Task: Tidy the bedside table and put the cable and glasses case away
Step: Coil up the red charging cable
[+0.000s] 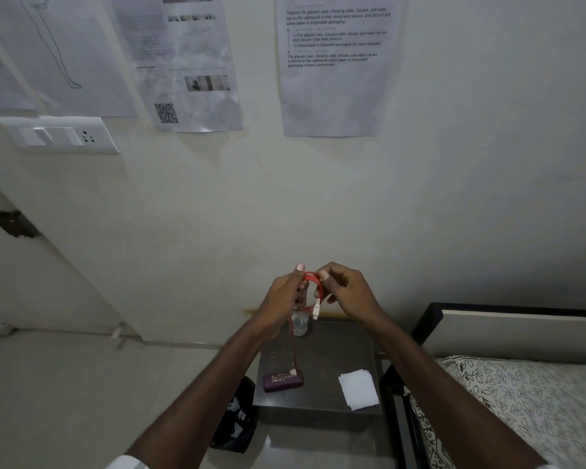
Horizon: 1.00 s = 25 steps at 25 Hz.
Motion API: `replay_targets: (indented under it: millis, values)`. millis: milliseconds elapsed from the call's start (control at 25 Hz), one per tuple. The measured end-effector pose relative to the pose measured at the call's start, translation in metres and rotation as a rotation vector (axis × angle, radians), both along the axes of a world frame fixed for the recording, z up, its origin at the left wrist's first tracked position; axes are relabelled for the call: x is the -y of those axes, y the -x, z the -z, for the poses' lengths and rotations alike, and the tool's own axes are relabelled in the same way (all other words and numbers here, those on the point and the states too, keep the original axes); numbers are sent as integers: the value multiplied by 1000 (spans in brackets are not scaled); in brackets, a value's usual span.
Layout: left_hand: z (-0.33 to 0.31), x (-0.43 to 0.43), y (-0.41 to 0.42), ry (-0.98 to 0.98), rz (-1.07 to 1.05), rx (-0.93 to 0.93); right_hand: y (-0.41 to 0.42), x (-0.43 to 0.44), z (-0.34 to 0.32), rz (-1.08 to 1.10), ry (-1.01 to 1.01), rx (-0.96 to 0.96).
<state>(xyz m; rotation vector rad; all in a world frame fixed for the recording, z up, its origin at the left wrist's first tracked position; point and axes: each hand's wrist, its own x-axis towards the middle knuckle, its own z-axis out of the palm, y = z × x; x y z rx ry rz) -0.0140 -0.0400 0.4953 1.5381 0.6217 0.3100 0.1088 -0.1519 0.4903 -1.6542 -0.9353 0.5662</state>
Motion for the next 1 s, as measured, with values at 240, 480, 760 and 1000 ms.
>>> replay_targets:
  millis: [240,480,760,1000]
  values:
    - [-1,-6,-7,124,-170,51,28,4,25,-58,11,68]
    - [-5,-8,-9,402,-289,201,49,9,32,-109,53,-250]
    - [-11,-21,-5,462,-267,263,48,29,50,-298,256,-174]
    - [3,-17,9,295,-147,26,-14,33,36,204,424,-293]
